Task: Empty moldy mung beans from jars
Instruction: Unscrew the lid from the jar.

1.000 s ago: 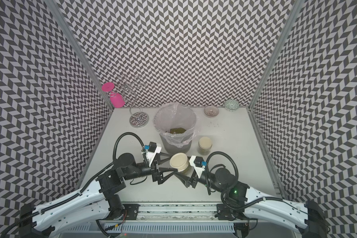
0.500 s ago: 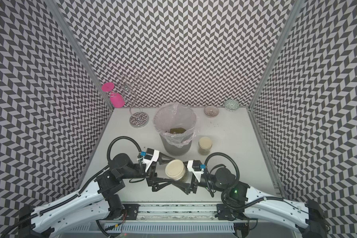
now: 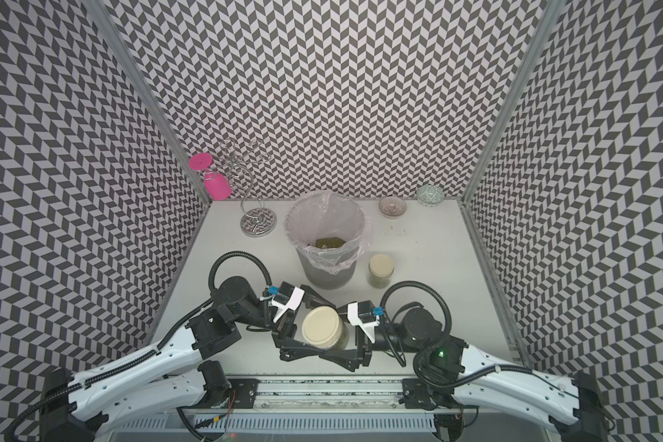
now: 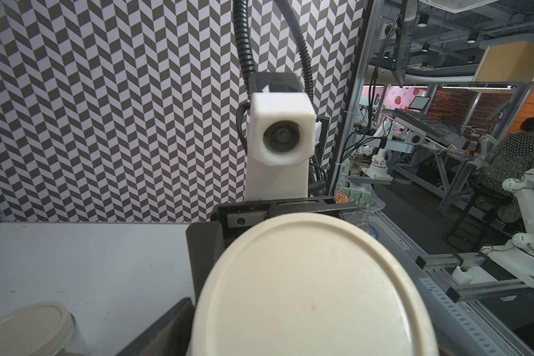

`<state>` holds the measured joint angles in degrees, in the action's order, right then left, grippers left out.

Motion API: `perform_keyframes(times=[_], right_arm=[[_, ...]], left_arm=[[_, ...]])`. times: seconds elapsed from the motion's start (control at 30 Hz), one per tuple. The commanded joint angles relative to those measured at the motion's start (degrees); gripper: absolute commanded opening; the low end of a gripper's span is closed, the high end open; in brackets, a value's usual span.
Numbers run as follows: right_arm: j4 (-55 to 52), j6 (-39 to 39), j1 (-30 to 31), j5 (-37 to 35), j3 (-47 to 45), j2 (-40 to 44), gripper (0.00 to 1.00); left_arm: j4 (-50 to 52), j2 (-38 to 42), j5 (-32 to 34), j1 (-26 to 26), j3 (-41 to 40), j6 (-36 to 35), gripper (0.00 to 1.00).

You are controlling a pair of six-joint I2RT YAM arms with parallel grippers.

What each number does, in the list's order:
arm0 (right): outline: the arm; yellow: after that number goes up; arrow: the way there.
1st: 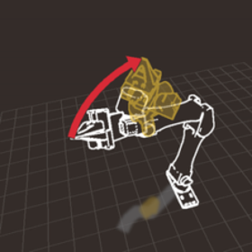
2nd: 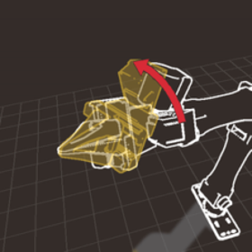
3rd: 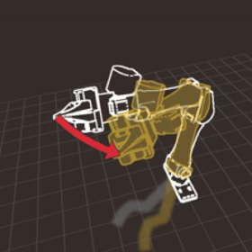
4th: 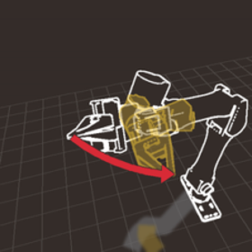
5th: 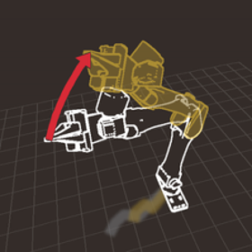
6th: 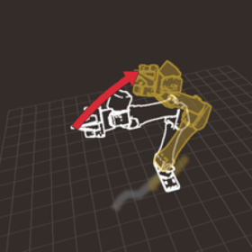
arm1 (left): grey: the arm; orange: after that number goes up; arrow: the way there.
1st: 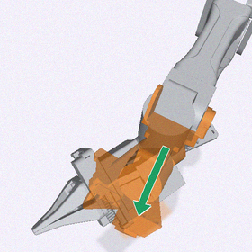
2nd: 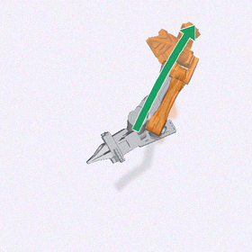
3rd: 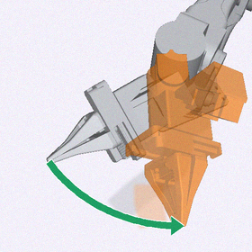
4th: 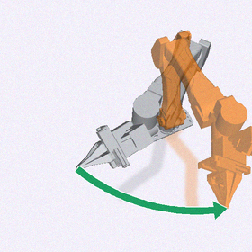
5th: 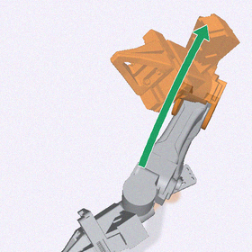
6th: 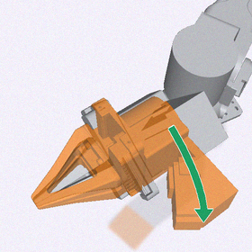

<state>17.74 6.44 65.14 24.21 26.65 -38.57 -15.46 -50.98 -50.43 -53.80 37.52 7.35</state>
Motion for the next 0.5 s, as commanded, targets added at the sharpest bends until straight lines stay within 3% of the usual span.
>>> perform_keyframes(times=[0.0,0.47], right_arm=[[4.9,0.5,0.3,2.0,2.8,0.2,0.39],[5.0,0.3,0.3,2.9,2.8,-0.9,0.39]], left_arm=[[-2.3,0.7,-3.8,0.2,2.0,-0.8,1.00],[-6.3,1.1,-6.5,0.3,2.4,2.6,1.00]])
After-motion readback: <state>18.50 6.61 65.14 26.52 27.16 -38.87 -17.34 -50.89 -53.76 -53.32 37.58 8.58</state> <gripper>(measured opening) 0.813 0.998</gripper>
